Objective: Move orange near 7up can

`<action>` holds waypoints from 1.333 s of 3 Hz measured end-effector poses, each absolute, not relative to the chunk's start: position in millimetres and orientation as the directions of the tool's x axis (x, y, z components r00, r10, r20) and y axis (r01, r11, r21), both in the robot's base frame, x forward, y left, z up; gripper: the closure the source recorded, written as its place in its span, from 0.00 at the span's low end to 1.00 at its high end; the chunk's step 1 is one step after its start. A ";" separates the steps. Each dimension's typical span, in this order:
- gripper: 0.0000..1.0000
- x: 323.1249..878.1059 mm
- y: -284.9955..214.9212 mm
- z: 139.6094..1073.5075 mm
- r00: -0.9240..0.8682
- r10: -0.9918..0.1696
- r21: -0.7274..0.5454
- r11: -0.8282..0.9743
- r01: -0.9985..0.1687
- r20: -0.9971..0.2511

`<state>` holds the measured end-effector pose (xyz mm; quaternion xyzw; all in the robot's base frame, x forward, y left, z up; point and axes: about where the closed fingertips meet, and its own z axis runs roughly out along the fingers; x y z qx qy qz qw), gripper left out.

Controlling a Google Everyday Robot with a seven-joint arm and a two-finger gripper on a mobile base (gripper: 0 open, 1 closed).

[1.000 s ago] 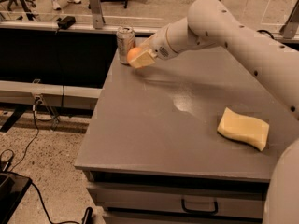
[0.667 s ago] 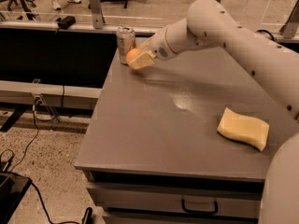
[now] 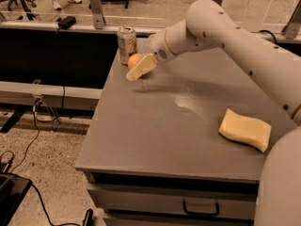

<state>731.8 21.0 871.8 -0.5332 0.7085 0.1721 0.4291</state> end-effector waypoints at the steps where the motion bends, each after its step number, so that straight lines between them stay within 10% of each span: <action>1: 0.00 731.8 19.4 872.1 -0.066 -0.606 -0.210 0.373 -0.904 -0.793; 4: 0.00 710.1 -22.2 877.8 -0.030 -0.600 -0.167 0.270 -0.948 -0.800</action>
Offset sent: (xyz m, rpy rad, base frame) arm -0.0180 -0.0591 0.0142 0.0701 0.0519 0.1386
